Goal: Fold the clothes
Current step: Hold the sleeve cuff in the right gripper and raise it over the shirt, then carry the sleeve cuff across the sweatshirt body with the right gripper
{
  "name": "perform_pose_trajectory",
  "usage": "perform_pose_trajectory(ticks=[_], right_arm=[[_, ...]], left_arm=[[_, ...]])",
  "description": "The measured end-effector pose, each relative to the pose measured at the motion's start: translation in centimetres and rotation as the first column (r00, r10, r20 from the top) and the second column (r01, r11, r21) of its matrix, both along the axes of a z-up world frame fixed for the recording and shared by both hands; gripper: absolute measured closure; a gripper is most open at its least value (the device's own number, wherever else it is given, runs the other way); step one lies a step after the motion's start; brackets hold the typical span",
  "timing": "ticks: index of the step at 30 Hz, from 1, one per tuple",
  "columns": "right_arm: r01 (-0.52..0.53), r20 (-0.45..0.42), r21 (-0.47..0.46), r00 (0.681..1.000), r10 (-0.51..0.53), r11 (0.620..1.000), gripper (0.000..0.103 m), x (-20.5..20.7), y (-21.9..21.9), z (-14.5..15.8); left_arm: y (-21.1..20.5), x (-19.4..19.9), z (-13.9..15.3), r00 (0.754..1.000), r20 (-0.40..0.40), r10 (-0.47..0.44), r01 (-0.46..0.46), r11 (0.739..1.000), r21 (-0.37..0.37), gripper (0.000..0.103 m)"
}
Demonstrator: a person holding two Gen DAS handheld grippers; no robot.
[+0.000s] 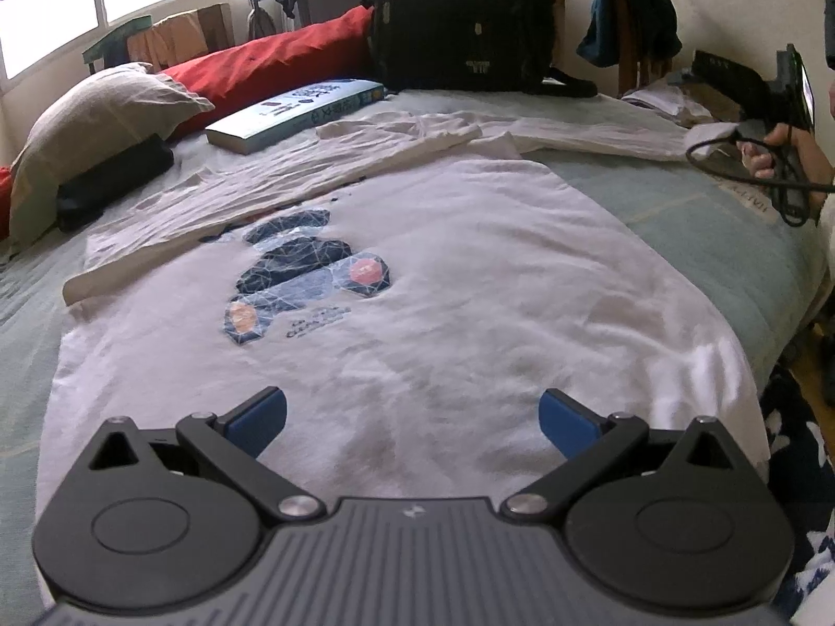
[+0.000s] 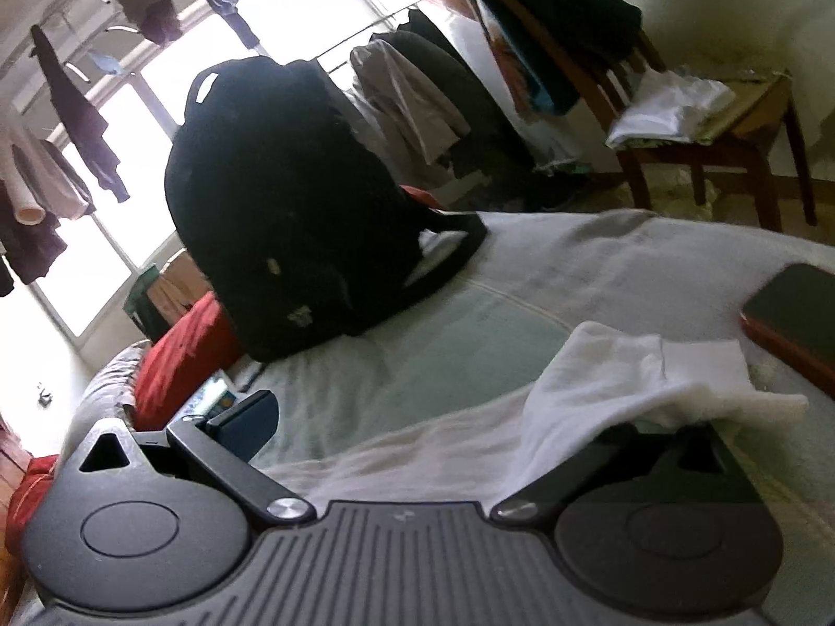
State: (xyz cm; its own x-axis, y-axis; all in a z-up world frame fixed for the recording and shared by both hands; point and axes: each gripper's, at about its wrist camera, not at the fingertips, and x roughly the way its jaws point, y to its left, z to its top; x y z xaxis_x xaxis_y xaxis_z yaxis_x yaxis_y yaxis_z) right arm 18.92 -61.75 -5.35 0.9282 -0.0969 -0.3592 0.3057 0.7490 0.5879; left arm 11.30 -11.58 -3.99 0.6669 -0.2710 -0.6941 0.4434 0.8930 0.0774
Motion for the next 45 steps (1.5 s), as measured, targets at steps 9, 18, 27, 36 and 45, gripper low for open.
perform_pose_trajectory(ticks=[9, 18, 27, 36, 45], right_arm=[[-0.066, 0.029, -0.047, 0.997, 0.067, 0.997, 0.0, 1.1, 3.8, 3.5], [-0.134, 0.008, -0.09, 0.991, 0.135, 0.987, 0.0, 2.7, 8.9, 6.3], [-0.208, -0.011, -0.134, 0.978, 0.208, 0.969, 0.0, 5.8, 15.0, 9.2], [-0.287, -0.045, -0.159, 0.958, 0.284, 0.944, 0.0, 9.4, 21.8, 10.6], [-0.345, -0.052, -0.157, 0.939, 0.341, 0.926, 0.0, 12.7, 28.0, 10.1]], left_arm=[[1.6, -1.2, 0.5, 0.999, -0.031, -0.01, 0.011, 1.0, 0.018, 0.001], [4.2, -3.0, 1.1, 0.999, -0.027, -0.025, 0.025, 1.0, -0.003, 0.001], [7.9, -4.2, 1.9, 1.0, -0.021, -0.017, 0.016, 0.999, -0.047, 0.001], [11.3, -5.2, 2.0, 1.0, -0.011, 0.02, -0.02, 0.997, -0.07, 0.001], [13.8, -5.6, 2.1, 0.999, -0.016, 0.045, -0.046, 0.997, -0.067, 0.001]])
